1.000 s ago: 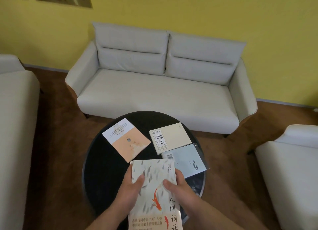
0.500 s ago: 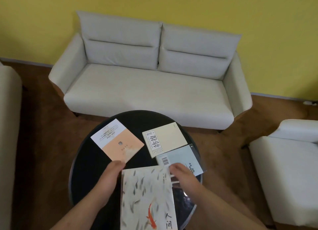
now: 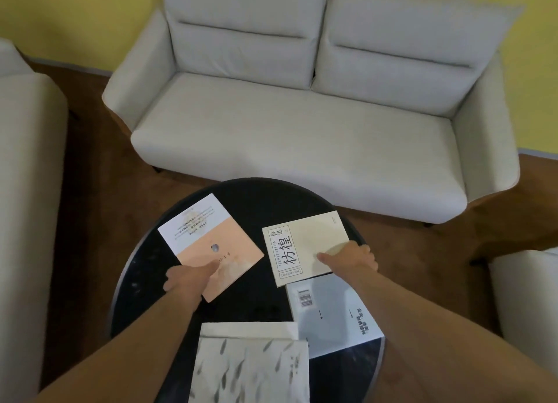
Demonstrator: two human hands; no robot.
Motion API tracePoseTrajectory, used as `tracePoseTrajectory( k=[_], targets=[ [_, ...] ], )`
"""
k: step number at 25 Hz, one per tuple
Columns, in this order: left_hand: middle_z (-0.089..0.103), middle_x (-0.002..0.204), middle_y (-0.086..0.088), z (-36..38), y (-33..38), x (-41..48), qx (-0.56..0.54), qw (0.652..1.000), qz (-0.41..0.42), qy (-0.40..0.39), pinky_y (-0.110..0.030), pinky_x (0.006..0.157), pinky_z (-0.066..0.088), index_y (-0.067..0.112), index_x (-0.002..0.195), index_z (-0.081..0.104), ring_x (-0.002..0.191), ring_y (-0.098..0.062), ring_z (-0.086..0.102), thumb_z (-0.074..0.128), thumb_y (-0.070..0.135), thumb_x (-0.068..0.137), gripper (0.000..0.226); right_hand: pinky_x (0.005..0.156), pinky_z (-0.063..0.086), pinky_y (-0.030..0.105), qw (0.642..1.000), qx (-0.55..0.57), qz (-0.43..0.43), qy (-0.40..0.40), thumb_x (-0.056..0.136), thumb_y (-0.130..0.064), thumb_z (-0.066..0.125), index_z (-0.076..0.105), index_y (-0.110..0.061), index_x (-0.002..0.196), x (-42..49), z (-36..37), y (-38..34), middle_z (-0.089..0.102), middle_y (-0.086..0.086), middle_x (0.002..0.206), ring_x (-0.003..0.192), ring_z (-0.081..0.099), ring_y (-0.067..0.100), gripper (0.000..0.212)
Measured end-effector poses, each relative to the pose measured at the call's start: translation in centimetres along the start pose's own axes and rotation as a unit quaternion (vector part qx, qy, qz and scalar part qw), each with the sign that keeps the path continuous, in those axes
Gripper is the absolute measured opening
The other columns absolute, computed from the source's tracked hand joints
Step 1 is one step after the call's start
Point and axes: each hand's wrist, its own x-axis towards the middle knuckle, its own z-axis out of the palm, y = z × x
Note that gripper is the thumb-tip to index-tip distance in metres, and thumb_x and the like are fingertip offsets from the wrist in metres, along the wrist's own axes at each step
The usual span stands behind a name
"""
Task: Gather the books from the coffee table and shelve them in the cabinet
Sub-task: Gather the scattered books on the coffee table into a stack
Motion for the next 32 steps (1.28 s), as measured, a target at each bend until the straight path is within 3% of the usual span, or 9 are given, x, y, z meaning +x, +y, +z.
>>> tracePoseTrajectory(
  k=[3,6,10,12,14,19,24,30,32],
  targets=[
    [0.05,0.126,-0.022,1.5,0.6,-0.3,0.067,0.996,-0.01,0.055,-0.043,0.08,0.051,0.001,0.133,0.035,0.111,-0.036,0.056,0.085,0.03,0.072,0.085,0.111,0.04,0.046,0.999,-0.021,0.019,0.025,0.069,-0.075,0.072,0.039,-0.012,0.145,0.3,0.0,-0.7,0.045,0.016,0.146,0.135,0.046,0.033,0.104],
    [0.061,0.115,-0.017,1.5,0.4,1.6,0.002,0.999,-0.032,0.033,-0.042,0.078,0.054,0.001,0.126,0.048,0.101,-0.035,0.062,0.088,0.02,0.067,0.073,0.104,0.047,0.042,0.999,0.023,0.039,0.001,0.066,-0.072,0.079,0.043,-0.014,0.141,1.2,-0.9,-0.5,0.047,0.013,0.139,0.126,0.051,0.031,0.101],
    [0.067,0.114,-0.014,0.8,-0.8,6.5,-0.102,0.992,-0.051,-0.046,-0.056,0.086,0.056,0.012,0.119,0.061,0.1,-0.038,0.066,0.092,0.017,0.053,0.073,0.094,0.058,0.046,0.957,0.286,0.001,-0.043,0.084,-0.033,0.081,0.053,-0.012,0.125,1.2,-2.4,0.2,0.057,0.014,0.131,0.115,0.06,0.033,0.054],
    [0.065,0.121,-0.009,0.3,0.1,4.7,-0.132,0.988,-0.023,-0.077,-0.06,0.09,0.053,0.02,0.122,0.059,0.108,-0.037,0.063,0.081,0.017,0.076,0.05,0.087,0.062,0.051,0.905,0.413,-0.015,-0.098,0.093,-0.017,0.071,0.053,-0.014,0.115,-0.6,-3.5,0.6,0.06,0.013,0.13,0.116,0.06,0.035,0.029],
    [0.064,0.125,-0.005,-0.7,1.1,1.3,-0.178,0.979,0.032,-0.095,-0.062,0.094,0.05,0.023,0.127,0.056,0.113,-0.035,0.061,0.066,0.014,0.092,0.038,0.083,0.063,0.051,0.886,0.446,-0.048,-0.119,0.097,-0.015,0.065,0.052,-0.016,0.112,-2.8,-4.1,0.8,0.06,0.011,0.128,0.116,0.06,0.034,0.019],
    [0.062,0.129,-0.005,-4.3,2.7,-5.4,-0.224,0.959,0.113,-0.135,-0.061,0.097,0.05,0.023,0.135,0.051,0.118,-0.035,0.059,0.059,0.016,0.098,0.038,0.064,0.061,0.029,0.866,0.49,-0.096,-0.033,0.102,-0.013,0.057,0.051,-0.011,0.126,-10.1,-5.2,0.8,0.063,0.008,0.121,0.103,0.064,0.024,0.024],
    [0.065,0.127,-0.006,-8.1,1.7,-12.5,-0.254,0.927,0.158,-0.226,-0.055,0.093,0.053,0.02,0.137,0.051,0.114,-0.032,0.062,0.056,0.015,0.099,0.039,0.06,0.059,0.026,0.826,0.553,-0.102,0.022,0.102,-0.012,0.057,0.052,-0.015,0.122,-16.6,-5.7,2.6,0.063,0.003,0.114,0.099,0.065,0.018,0.021],
    [0.073,0.119,-0.008,-11.4,-2.6,-17.7,-0.22,0.903,0.202,-0.309,-0.047,0.078,0.059,0.025,0.132,0.056,0.103,-0.03,0.072,0.056,0.017,0.099,0.034,0.07,0.06,0.035,0.8,0.584,-0.104,0.089,0.103,-0.017,0.056,0.052,-0.019,0.122,-22.7,-4.3,6.0,0.065,0.001,0.113,0.104,0.065,0.024,0.02],
    [0.074,0.117,-0.008,-12.1,-4.3,-18.8,-0.206,0.899,0.212,-0.325,-0.047,0.078,0.059,0.026,0.132,0.057,0.099,-0.029,0.074,0.056,0.017,0.099,0.034,0.082,0.062,0.045,0.796,0.589,-0.1,0.098,0.103,-0.019,0.057,0.052,-0.021,0.121,-23.8,-3.7,7.1,0.065,0.001,0.114,0.106,0.065,0.026,0.019]
  ],
)
